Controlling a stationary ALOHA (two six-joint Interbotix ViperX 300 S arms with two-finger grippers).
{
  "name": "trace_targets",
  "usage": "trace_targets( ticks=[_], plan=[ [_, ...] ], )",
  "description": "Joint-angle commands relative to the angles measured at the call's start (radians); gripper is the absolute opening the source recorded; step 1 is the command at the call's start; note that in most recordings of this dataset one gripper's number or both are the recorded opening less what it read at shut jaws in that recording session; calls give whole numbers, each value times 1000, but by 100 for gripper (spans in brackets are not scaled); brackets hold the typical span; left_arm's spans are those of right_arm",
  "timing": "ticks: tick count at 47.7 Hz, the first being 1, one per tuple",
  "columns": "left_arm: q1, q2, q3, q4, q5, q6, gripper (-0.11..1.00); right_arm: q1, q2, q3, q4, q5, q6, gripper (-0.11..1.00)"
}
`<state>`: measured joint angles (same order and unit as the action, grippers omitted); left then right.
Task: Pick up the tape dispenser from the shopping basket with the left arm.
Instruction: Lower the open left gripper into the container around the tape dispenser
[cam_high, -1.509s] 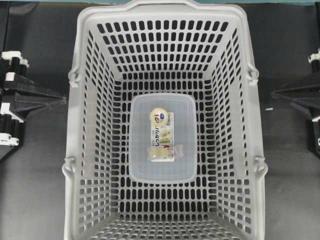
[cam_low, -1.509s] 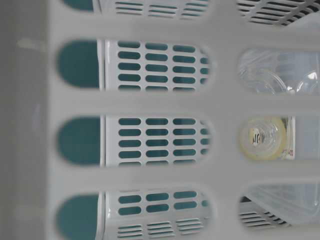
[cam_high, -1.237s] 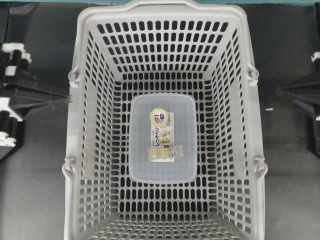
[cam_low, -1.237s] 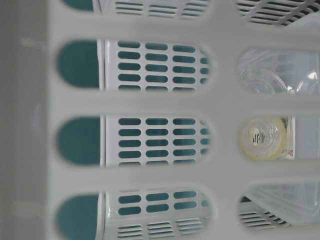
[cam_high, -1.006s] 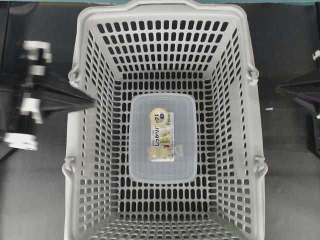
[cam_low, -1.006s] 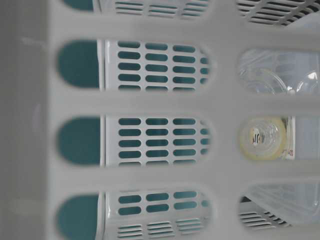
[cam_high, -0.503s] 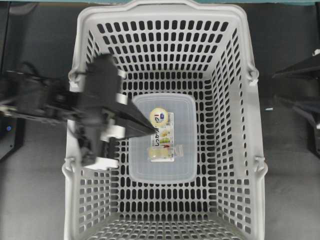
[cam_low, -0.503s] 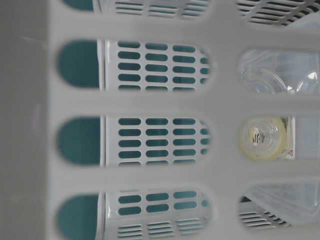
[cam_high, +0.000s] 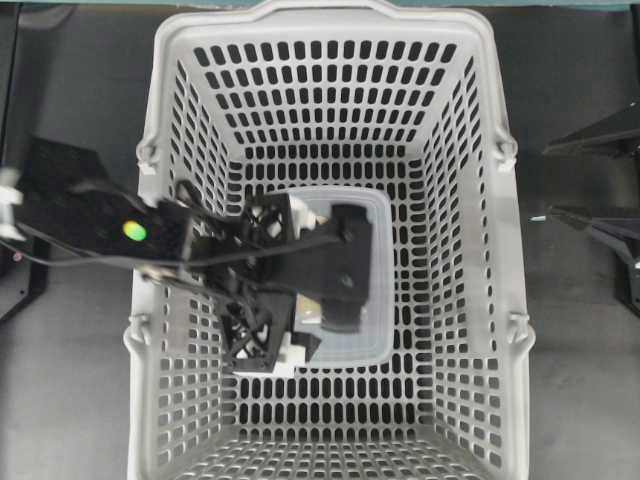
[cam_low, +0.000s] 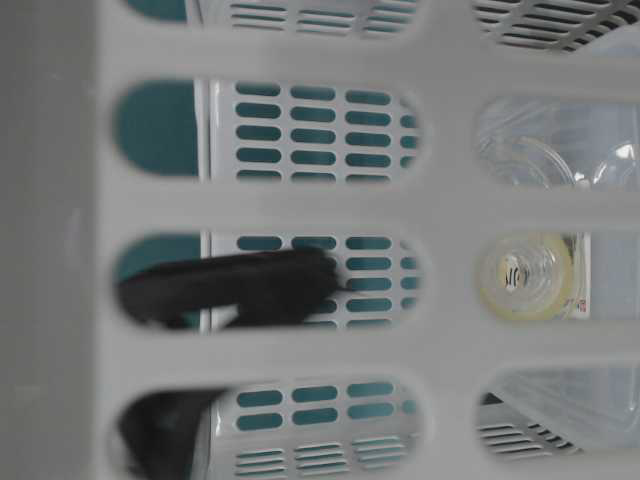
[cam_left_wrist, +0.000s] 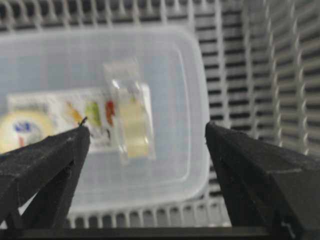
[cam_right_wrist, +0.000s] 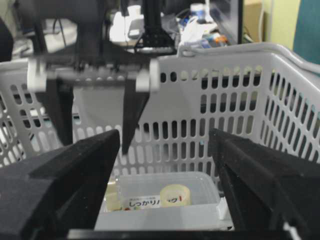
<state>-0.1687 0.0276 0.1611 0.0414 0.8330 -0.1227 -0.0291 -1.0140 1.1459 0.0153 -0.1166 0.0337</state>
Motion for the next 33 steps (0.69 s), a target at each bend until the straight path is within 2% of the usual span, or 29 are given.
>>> trace_targets(
  ticks=[1, 17, 23, 26, 33],
  plan=[
    [-2, 26, -23, 2, 9, -2, 89, 2, 5, -17, 3, -5, -2, 69],
    [3, 120, -9, 3, 8, -5, 87, 6, 5, -6, 3, -9, -2, 69],
    [11, 120, -8, 3, 6, -2, 82, 12, 5, 0, 3, -11, -2, 69],
    [12, 120, -8, 2, 6, 6, 74, 12, 5, 5, 3, -11, -2, 69],
    [12, 117, -14, 3, 8, 17, 33, 12, 5, 9, 3, -11, 0, 69]
  ],
)
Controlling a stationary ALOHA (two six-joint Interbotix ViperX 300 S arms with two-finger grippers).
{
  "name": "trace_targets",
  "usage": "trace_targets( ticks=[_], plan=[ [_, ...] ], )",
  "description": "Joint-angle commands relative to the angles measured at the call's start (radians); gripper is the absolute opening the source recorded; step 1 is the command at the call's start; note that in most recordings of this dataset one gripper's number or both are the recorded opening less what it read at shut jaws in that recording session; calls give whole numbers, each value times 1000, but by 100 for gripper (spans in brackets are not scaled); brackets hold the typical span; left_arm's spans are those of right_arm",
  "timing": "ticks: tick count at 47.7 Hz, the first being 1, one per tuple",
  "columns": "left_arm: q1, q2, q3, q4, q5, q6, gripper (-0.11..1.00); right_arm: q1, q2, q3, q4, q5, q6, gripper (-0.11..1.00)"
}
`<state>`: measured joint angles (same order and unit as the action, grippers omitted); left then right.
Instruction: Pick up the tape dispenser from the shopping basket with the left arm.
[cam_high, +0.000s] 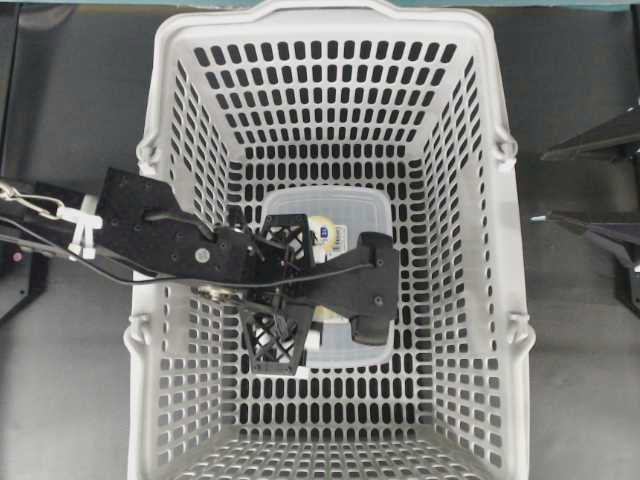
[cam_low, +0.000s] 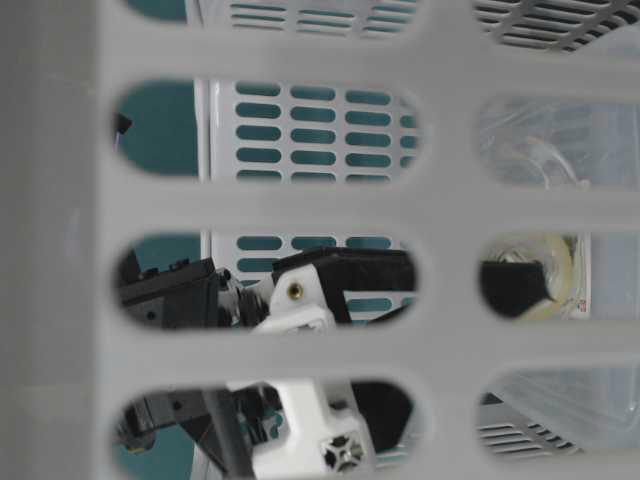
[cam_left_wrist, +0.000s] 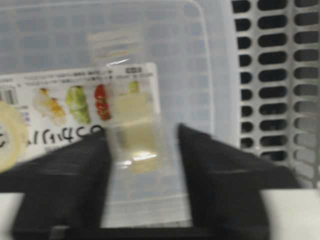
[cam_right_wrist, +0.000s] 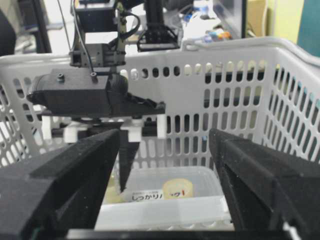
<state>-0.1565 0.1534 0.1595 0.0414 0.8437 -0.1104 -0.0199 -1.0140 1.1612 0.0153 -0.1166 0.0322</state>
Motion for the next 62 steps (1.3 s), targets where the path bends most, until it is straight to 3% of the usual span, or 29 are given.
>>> trace_targets(
  ticks=[1, 10, 20, 30, 62],
  plan=[
    [0, -11, -15, 3, 0, 6, 28, 3, 5, -6, 3, -11, 0, 69],
    [2, -49, -84, 3, 81, 8, 29, 2, -9, -3, 3, -6, 0, 69],
    [5, -110, -288, 3, 325, 6, 29, 2, -28, -3, 3, -2, 0, 69],
    [6, -130, -453, 3, 462, 5, 29, 3, -32, 0, 3, 0, 0, 69],
    [12, -126, -437, 3, 466, 5, 29, 3, -34, 0, 3, 0, 0, 69]
  ],
)
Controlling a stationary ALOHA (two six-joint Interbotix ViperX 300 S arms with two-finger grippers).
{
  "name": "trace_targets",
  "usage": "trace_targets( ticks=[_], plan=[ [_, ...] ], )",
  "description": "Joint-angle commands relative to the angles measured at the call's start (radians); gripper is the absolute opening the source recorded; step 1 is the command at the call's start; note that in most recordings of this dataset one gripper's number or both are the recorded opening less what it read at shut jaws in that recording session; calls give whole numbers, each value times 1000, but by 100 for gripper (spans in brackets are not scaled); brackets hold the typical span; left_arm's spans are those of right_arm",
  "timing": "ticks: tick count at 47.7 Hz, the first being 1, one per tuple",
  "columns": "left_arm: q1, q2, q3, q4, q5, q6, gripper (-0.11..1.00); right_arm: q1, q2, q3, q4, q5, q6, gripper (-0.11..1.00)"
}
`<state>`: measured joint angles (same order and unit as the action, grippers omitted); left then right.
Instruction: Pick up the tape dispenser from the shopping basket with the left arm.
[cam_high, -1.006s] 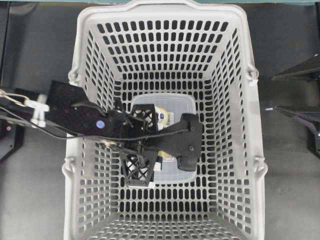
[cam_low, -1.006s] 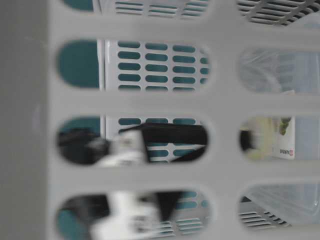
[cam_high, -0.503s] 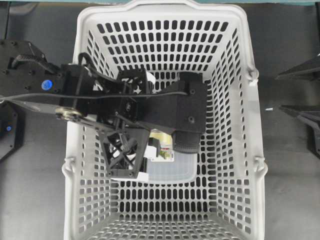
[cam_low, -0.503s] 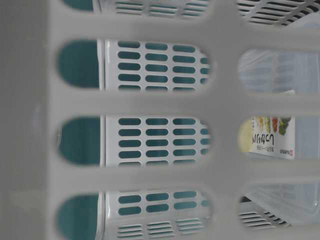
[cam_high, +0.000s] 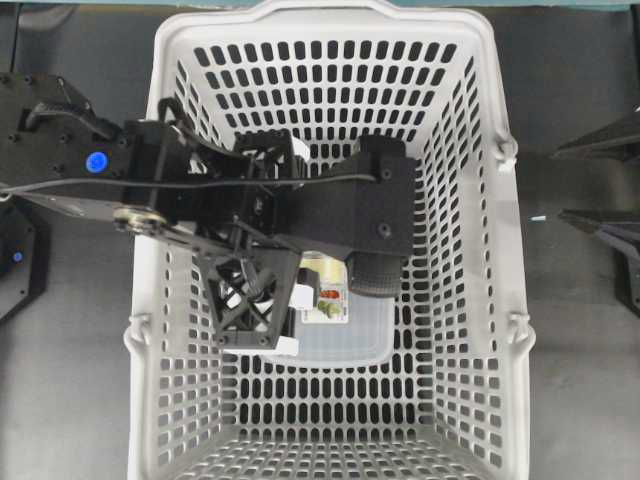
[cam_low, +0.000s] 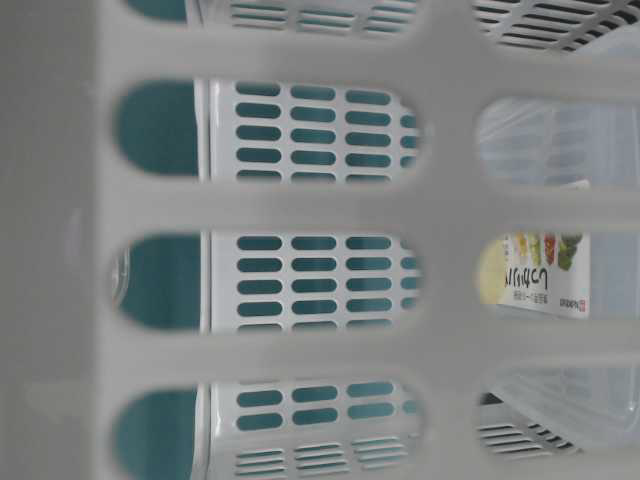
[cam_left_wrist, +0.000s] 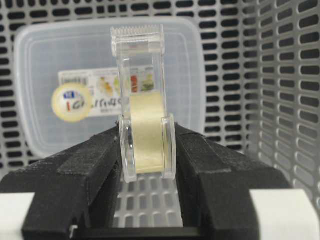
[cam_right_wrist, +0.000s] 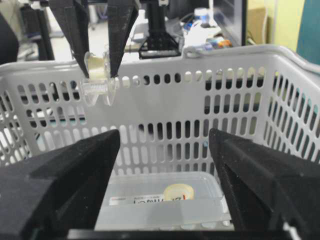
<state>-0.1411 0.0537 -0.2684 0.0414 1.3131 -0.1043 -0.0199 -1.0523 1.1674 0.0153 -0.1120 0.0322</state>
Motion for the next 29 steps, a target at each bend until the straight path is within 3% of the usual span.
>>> trace_targets(
  ticks=[1, 29],
  plan=[
    [-3, -26, -9, 3, -3, -2, 29, 3, 5, -6, 3, -5, 0, 69],
    [-5, -25, -6, 3, -5, -5, 29, 2, 5, -6, 3, -5, 0, 69]
  ],
)
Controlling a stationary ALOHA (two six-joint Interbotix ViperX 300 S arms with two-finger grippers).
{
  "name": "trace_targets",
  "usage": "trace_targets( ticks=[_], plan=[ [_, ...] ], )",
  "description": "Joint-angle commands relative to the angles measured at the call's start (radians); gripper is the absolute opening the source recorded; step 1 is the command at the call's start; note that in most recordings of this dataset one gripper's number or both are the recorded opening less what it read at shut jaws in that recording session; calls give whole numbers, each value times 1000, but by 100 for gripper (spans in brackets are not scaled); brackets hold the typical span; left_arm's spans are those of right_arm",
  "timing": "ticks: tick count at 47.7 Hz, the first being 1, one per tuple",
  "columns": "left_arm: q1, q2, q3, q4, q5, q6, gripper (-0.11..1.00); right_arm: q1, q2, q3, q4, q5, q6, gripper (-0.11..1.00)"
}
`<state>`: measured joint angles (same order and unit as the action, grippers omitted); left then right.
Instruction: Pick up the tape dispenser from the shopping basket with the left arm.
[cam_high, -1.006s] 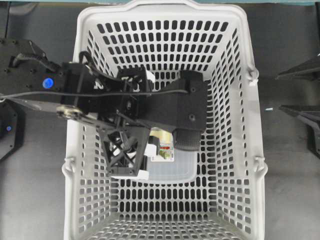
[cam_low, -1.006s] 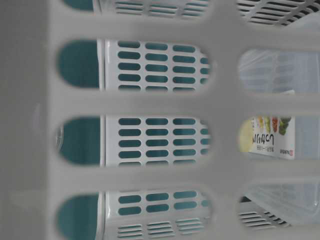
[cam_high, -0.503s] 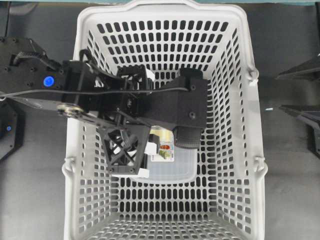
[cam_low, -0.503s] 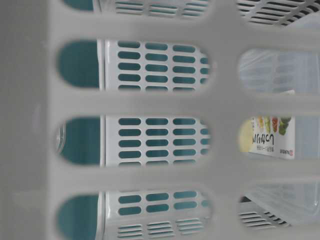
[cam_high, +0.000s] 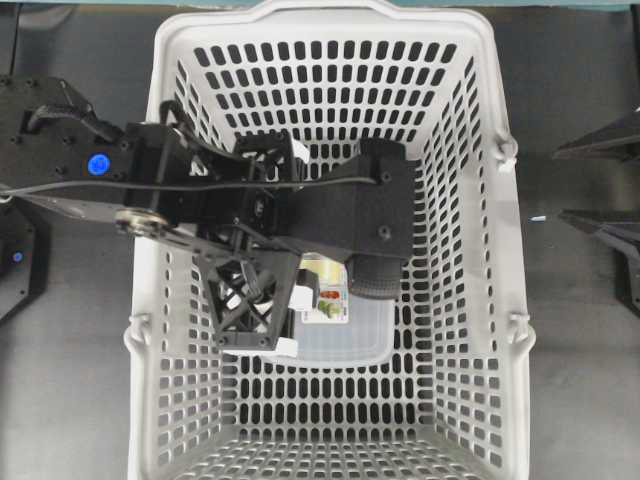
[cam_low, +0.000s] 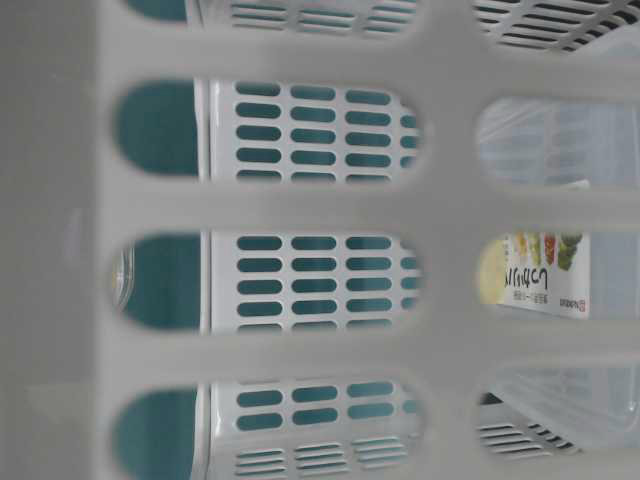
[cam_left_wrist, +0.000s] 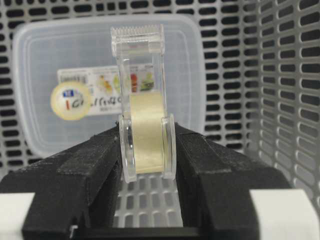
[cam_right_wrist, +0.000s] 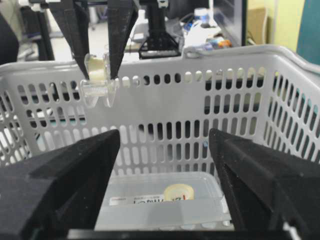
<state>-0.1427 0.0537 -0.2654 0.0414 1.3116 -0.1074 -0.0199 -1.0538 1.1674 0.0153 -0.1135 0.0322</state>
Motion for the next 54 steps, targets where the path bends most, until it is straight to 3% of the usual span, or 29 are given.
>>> trace_targets(
  ticks=[1, 54],
  plan=[
    [-3, -25, -9, 3, -3, -2, 29, 3, 6, -6, 3, -5, 0, 69],
    [-9, -14, -3, 3, -44, -9, 29, 3, -5, 0, 3, -3, 0, 69]
  ],
)
